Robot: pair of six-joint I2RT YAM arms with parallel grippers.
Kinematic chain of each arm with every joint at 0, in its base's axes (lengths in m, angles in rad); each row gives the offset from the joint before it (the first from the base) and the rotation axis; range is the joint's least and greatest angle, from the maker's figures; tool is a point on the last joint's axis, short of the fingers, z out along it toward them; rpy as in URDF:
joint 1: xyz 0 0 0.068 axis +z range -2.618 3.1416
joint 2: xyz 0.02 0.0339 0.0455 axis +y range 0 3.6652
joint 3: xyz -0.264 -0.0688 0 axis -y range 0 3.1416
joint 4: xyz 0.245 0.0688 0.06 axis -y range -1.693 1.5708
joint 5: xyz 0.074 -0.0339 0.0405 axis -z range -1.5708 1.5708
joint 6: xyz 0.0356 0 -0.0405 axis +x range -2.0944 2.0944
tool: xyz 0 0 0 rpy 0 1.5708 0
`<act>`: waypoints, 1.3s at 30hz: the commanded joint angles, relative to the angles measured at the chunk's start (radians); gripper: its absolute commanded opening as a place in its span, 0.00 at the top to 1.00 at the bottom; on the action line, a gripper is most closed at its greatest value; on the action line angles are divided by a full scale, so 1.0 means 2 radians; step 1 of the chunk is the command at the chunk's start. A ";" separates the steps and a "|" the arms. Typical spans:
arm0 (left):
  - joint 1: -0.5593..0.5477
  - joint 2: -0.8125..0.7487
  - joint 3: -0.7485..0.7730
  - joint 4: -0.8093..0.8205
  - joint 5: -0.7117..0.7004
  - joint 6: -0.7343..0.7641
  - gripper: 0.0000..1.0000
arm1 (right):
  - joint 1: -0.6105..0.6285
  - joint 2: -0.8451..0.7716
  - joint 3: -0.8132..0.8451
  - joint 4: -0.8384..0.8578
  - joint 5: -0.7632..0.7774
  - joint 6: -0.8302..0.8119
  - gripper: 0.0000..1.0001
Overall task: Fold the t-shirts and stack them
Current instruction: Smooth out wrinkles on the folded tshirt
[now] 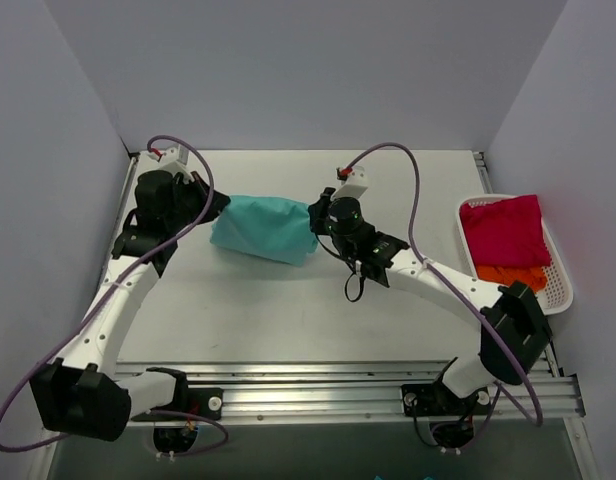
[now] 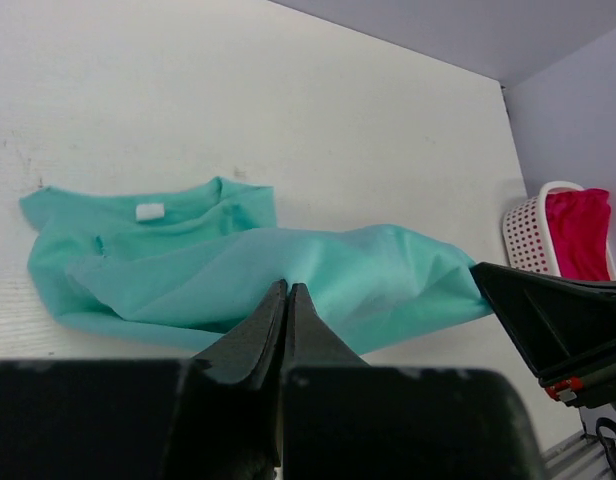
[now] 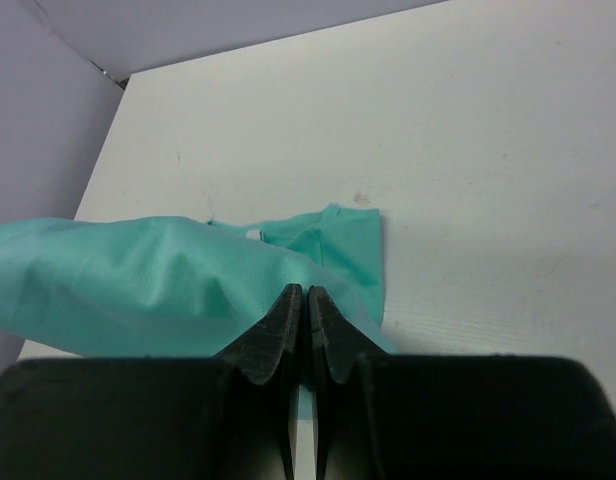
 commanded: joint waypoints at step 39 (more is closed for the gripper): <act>0.023 0.026 -0.051 -0.019 -0.184 -0.027 0.94 | 0.000 0.202 0.143 -0.001 -0.037 0.009 1.00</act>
